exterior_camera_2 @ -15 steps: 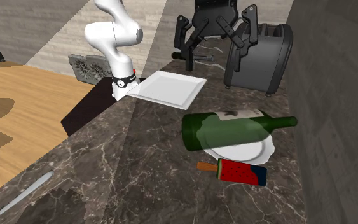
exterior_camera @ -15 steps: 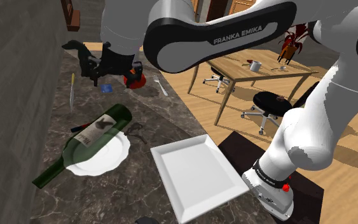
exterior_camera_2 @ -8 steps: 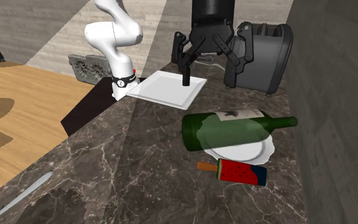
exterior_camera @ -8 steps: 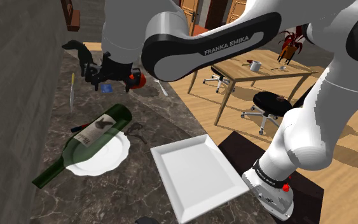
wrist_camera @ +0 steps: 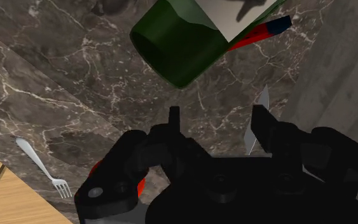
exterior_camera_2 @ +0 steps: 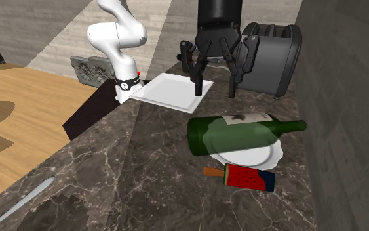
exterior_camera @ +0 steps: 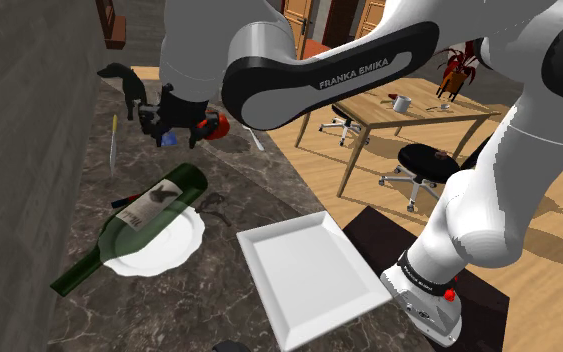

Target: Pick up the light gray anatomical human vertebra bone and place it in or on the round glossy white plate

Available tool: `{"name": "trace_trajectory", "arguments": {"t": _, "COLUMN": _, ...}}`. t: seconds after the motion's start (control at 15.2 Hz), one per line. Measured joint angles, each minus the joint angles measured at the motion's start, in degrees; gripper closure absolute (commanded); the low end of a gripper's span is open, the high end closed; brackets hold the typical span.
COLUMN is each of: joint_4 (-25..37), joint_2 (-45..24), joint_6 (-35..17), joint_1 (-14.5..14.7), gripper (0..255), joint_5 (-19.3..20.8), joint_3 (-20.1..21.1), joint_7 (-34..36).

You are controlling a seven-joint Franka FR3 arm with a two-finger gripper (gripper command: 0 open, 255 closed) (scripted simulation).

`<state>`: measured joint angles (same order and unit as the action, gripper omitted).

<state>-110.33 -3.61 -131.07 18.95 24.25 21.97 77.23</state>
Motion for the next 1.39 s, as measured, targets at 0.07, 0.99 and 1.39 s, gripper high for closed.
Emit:
{"name": "trace_trajectory", "arguments": {"t": 0.07, "joint_4": 0.0, "joint_2": 0.0, "joint_6": 0.0, "joint_1": 0.0, "gripper": 255, "joint_5": 0.0, "joint_3": 0.0, "joint_7": 0.0}}
{"name": "trace_trajectory", "arguments": {"t": 0.99, "joint_4": -12.1, "joint_2": 5.3, "joint_6": -8.5, "joint_1": 0.4, "gripper": 0, "joint_5": 2.9, "joint_3": 0.5, "joint_7": -1.0}}
{"name": "trace_trajectory", "arguments": {"t": 1.39, "joint_4": -27.8, "joint_2": 10.9, "joint_6": -21.0, "joint_1": 0.3, "gripper": 0, "joint_5": 11.3, "joint_3": 1.0, "joint_7": 0.2}}
